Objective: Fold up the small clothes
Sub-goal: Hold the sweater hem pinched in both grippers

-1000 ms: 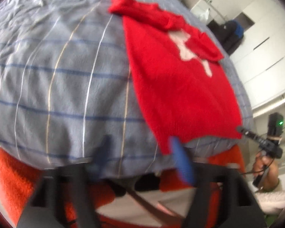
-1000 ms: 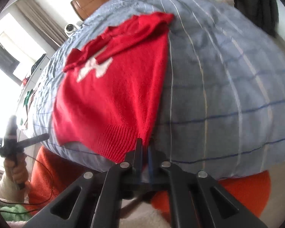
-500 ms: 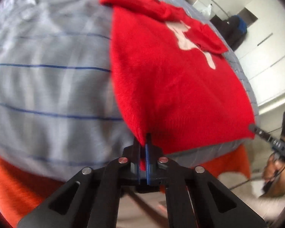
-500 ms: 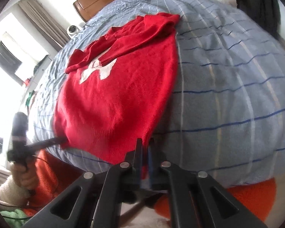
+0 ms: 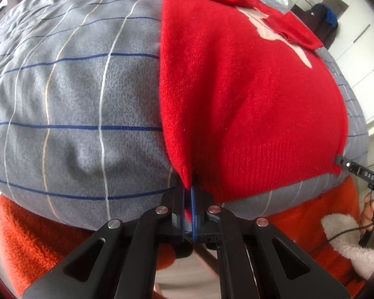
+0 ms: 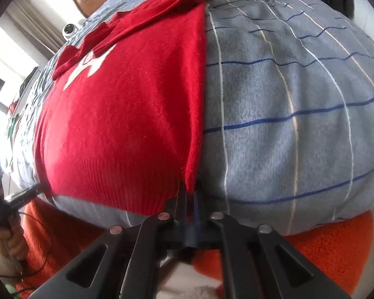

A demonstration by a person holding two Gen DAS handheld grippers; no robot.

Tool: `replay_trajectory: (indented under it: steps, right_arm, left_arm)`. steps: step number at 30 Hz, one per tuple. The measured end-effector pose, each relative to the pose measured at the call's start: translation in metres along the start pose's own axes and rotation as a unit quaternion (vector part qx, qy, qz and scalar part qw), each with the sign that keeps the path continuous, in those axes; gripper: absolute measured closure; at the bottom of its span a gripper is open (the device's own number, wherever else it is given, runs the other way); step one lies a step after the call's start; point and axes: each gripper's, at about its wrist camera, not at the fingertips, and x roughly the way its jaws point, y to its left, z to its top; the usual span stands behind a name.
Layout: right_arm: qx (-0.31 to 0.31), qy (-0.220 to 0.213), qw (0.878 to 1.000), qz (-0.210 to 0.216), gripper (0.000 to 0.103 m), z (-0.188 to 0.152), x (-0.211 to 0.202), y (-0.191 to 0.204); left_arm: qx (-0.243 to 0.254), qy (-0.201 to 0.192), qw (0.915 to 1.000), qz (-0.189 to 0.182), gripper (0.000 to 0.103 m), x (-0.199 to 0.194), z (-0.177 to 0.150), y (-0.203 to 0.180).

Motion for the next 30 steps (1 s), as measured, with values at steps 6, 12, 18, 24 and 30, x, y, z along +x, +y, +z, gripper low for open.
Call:
replay_trajectory:
  steps: [6,12,18,24,30]
  right_arm:
    - [-0.005,0.001,1.000,-0.007,0.099,0.000,0.003,0.002]
    - [-0.002,0.000,1.000,-0.004,0.099,-0.001,0.005,0.003]
    - [0.003,-0.003,1.000,0.002,0.099,-0.003,0.003,-0.001]
    - [0.010,-0.006,1.000,0.012,0.099,-0.005,0.000,-0.007]
    - [0.014,-0.007,1.000,0.016,0.098,-0.007,-0.002,-0.009]
  left_arm:
    - [0.003,-0.006,1.0000,0.003,0.101,0.010,0.000,-0.009]
    - [0.005,-0.008,0.9999,0.005,0.100,0.014,-0.003,-0.012]
    - [0.007,-0.009,0.9999,0.006,0.100,0.011,-0.008,-0.010]
    - [0.006,-0.008,0.9999,0.006,0.100,0.009,-0.009,-0.008]
    - [0.010,-0.009,0.9999,0.007,0.099,0.009,-0.008,-0.008]
